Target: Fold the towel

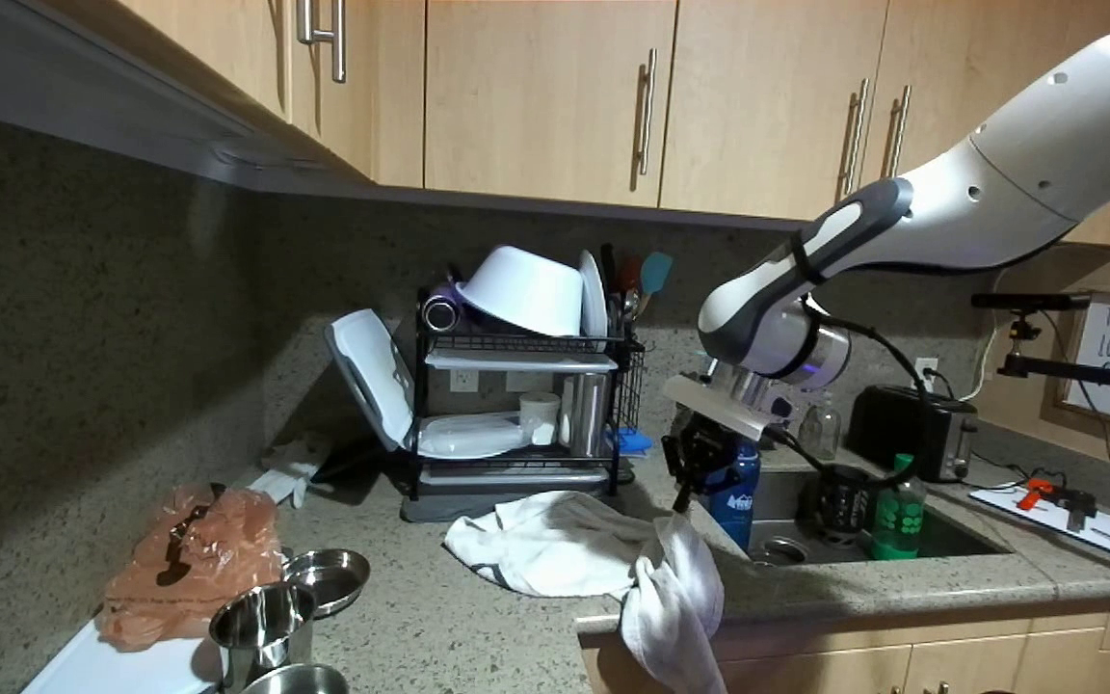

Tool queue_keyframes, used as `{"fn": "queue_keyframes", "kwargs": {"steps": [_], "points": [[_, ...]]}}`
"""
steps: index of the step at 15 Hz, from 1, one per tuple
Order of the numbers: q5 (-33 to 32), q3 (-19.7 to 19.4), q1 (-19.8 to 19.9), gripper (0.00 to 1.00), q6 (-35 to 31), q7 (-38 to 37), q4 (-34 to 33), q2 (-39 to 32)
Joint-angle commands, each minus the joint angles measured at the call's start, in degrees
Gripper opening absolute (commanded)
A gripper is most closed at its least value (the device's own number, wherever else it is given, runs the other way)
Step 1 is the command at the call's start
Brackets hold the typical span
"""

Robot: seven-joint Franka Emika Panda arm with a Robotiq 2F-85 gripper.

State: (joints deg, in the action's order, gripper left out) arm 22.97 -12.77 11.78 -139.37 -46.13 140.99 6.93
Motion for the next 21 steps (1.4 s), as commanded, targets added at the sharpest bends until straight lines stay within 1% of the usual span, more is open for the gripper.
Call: {"fn": "queue_keyframes", "kwargs": {"steps": [1,7,14,18,19,21], "points": [[2.03,0.27,0.08,0.0,1.34,2.1,-0.19,0.36],[4.35,0.92,-1.1,0.0,4.15,2.48,-3.45,-0.05],[6.58,0.61,-0.86,0.0,7.41,4.03,-7.36,-0.33],[6.93,0.48,-0.72,0.0,8.1,4.27,-8.17,-0.43],[5.03,1.13,-0.65,0.0,5.94,2.08,-6.88,-0.13],[4.96,1.12,-0.62,0.01,5.97,2.08,-6.87,-0.19]]}}
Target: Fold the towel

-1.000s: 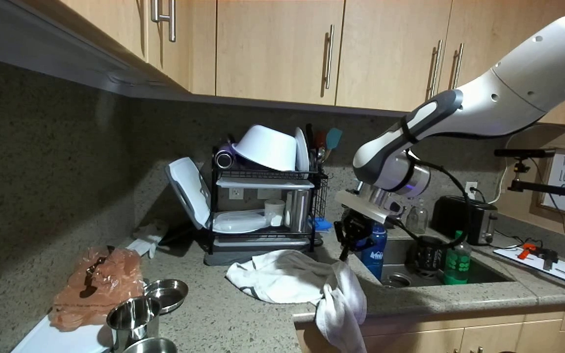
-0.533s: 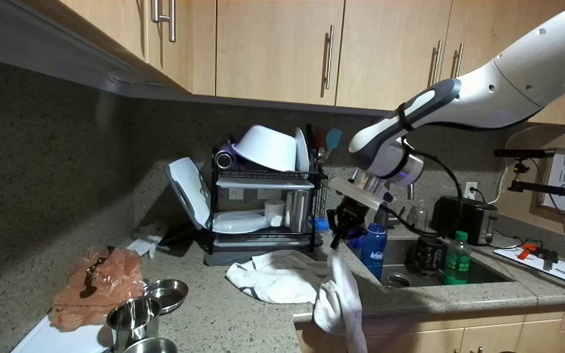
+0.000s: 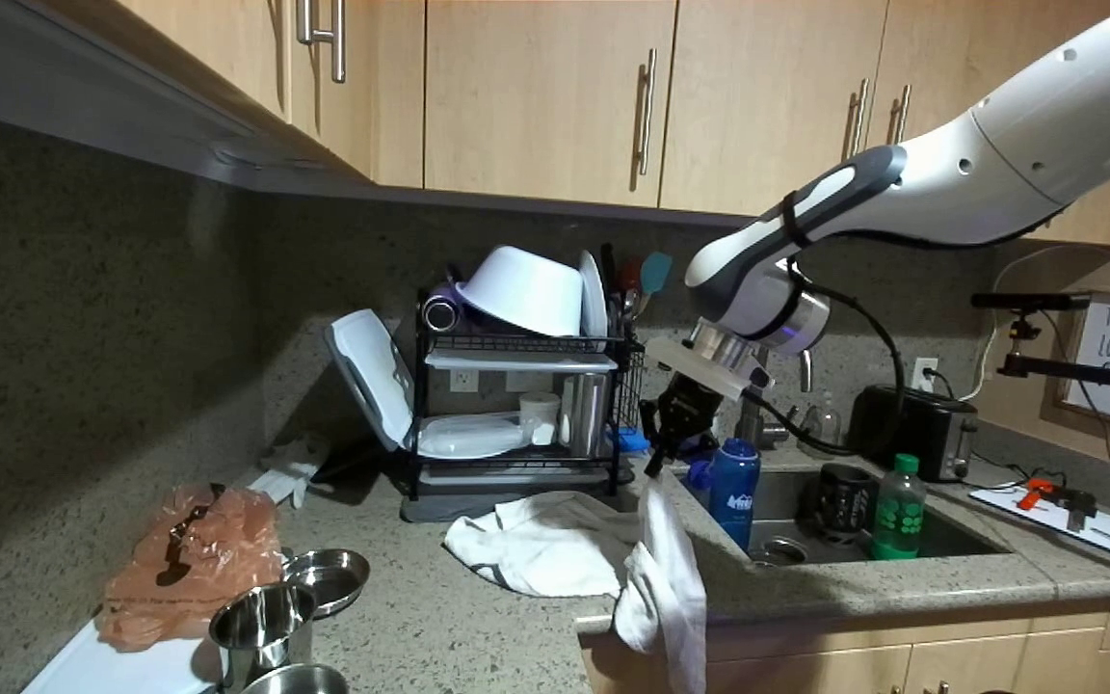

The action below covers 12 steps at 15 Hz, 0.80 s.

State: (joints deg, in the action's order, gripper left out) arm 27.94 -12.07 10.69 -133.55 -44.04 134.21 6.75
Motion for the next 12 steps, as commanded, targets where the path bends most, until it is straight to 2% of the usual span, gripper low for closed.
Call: {"fn": "queue_keyframes", "kwargs": {"steps": [1,7,12], "points": [[-0.01,0.42,0.46,0.01,0.16,-0.01,-0.1,-0.07],[0.13,0.57,0.34,0.0,0.49,-1.14,-1.47,-1.13],[-0.64,0.39,0.51,0.0,1.34,-2.9,-8.29,-4.08]]}}
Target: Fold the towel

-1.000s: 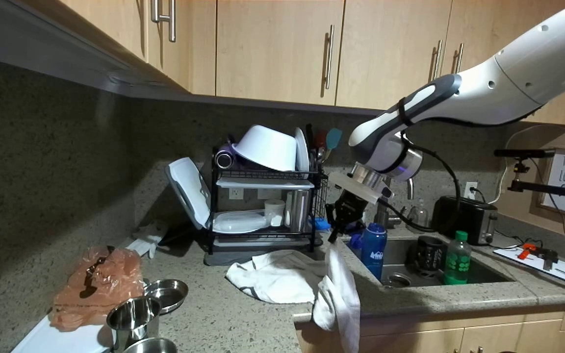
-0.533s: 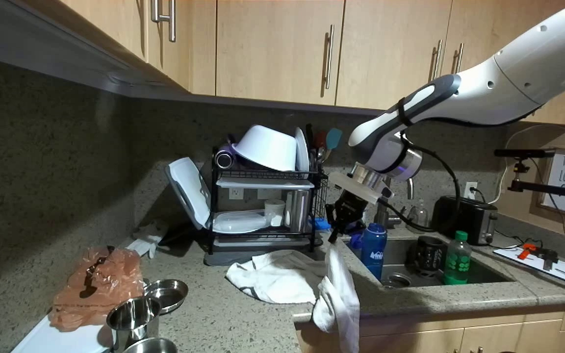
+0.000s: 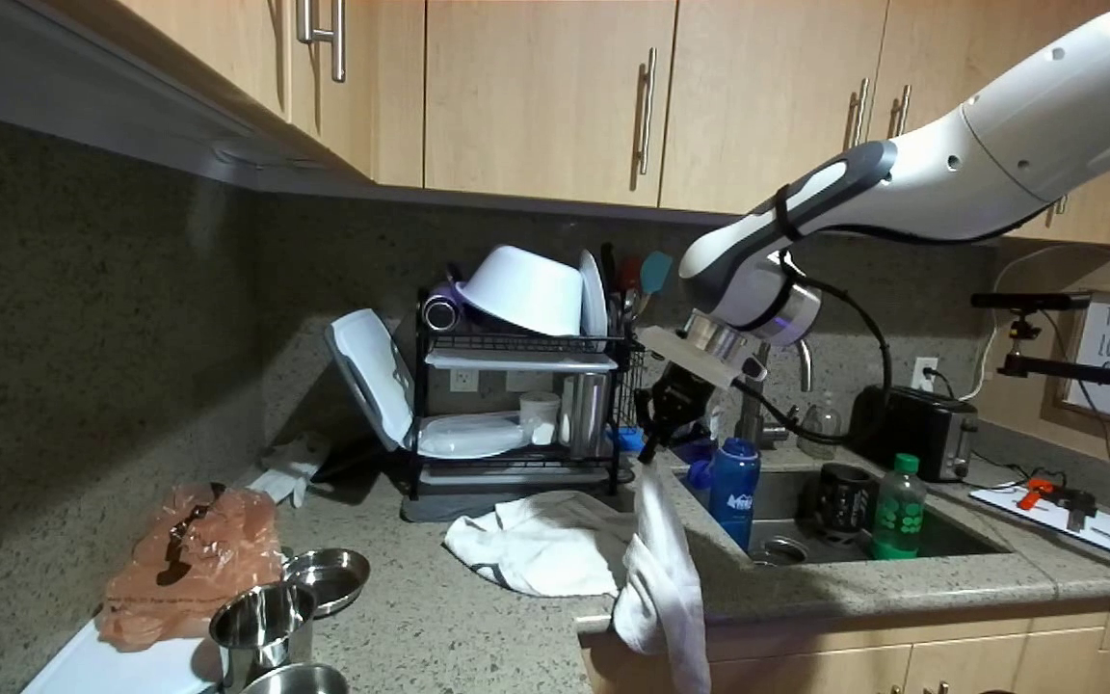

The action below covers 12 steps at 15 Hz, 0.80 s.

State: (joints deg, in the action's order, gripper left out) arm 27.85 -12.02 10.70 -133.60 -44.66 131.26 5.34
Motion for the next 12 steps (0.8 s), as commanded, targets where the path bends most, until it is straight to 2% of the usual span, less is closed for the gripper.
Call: {"fn": "queue_keyframes", "kwargs": {"steps": [1,12], "points": [[-0.67,0.33,0.47,0.0,1.45,-2.98,-6.83,-3.55],[-5.4,2.6,-2.93,0.0,1.23,-12.37,-20.1,-16.69]]}}
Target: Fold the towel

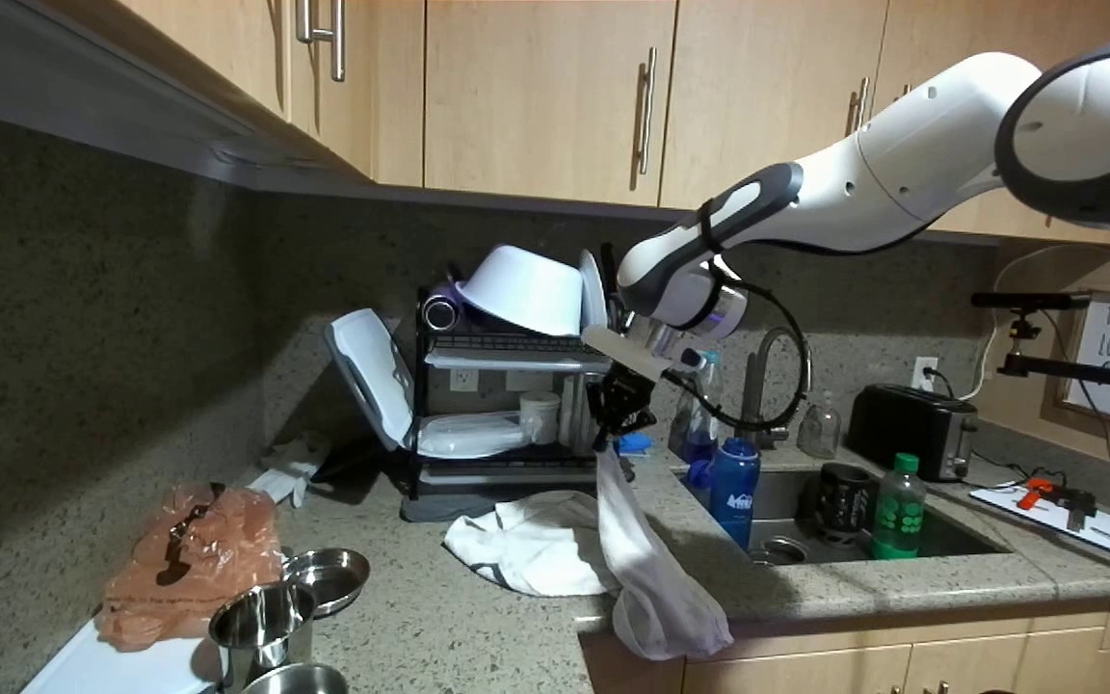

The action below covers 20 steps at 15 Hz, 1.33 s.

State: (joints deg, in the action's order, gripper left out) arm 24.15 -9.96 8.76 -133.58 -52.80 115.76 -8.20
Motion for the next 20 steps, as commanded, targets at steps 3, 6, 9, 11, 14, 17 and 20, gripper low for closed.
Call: {"fn": "queue_keyframes", "kwargs": {"steps": [3,6,9,11,14,17,20], "points": [[-3.23,0.6,-1.96,0.0,0.54,-7.77,-7.97,-5.92],[-3.13,0.29,-1.77,0.0,-0.02,-10.01,-10.94,-8.46],[-2.48,0.01,-1.24,0.0,-1.21,-11.58,-13.09,-10.63],[-2.78,0.27,-1.08,0.0,-0.68,-9.72,-11.39,-9.52],[-2.79,0.22,-0.92,0.01,-0.68,-9.58,-11.64,-10.16],[-2.79,0.3,-0.96,0.01,-0.68,-9.58,-11.64,-10.16],[-2.01,0.43,-0.96,0.0,-0.66,-11.16,-14.34,-12.06]]}}
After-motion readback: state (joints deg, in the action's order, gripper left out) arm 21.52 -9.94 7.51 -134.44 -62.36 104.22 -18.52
